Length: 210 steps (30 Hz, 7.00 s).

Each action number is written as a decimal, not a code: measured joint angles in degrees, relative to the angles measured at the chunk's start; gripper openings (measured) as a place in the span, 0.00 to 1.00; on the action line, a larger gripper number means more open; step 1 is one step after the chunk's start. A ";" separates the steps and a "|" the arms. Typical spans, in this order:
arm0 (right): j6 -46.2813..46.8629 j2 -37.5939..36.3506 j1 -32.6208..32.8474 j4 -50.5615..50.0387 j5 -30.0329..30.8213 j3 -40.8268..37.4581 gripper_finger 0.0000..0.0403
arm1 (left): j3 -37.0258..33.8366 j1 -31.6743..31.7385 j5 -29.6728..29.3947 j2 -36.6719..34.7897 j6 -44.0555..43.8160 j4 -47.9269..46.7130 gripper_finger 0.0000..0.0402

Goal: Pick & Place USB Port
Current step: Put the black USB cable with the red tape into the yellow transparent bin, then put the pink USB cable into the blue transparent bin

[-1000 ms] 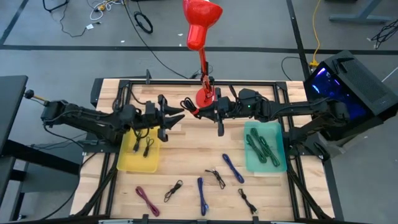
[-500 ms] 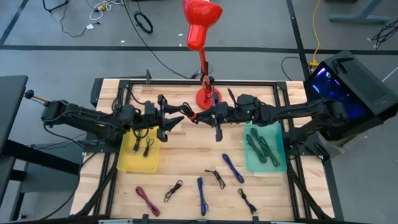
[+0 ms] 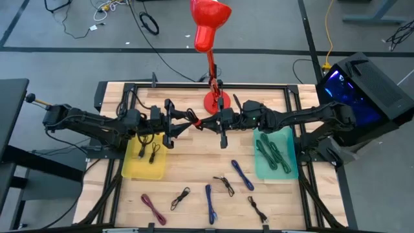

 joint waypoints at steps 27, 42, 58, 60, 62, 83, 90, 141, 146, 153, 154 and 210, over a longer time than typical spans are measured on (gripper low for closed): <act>1.48 -2.97 -4.07 -12.01 0.21 -0.01 0.35 | 0.02 -3.21 -17.37 -8.74 -2.08 -22.42 0.13; 2.49 -8.13 -7.56 -27.63 10.97 -0.01 0.41 | 0.04 -17.58 -29.64 -28.31 -48.56 -82.78 0.13; 1.60 -8.17 -7.56 -28.12 10.99 -0.01 0.41 | 0.04 -23.85 -10.98 -29.66 -86.40 -109.13 0.13; 1.60 -8.17 -7.56 -28.14 10.99 -0.01 0.41 | 0.04 -23.85 -8.83 -29.46 -87.43 -109.30 0.13; 1.60 -8.17 -7.56 -28.24 10.97 -0.01 0.41 | 0.04 -23.85 -7.15 -29.14 -87.77 -109.35 0.13; 1.57 -8.17 -7.56 -28.68 10.97 -0.01 0.41 | 0.04 -23.82 -8.19 -26.25 -78.98 -108.81 0.40; 1.59 -8.17 -7.55 -29.02 10.97 -0.01 0.41 | -0.04 -23.82 -3.17 -25.82 -64.68 -99.61 0.38; 7.41 -8.17 -7.54 -29.37 10.36 -0.01 0.41 | 33.46 -44.85 21.17 44.68 -19.49 -94.34 0.38; 7.38 -8.17 -7.54 -29.79 10.36 -0.01 0.41 | 33.40 -44.98 23.60 44.68 -19.88 -92.27 0.38; 7.02 -8.17 -7.54 -29.82 10.36 -0.01 0.41 | 34.39 -44.49 25.14 44.66 -20.12 -95.16 0.38; 7.02 -8.17 -7.54 -29.82 10.36 -0.01 0.41 | 34.92 -44.26 24.23 44.59 -20.52 -96.50 0.38; 2.61 -8.15 -7.87 -39.43 10.60 -0.05 0.41 | 42.32 -32.57 6.89 38.58 -16.68 -90.09 0.04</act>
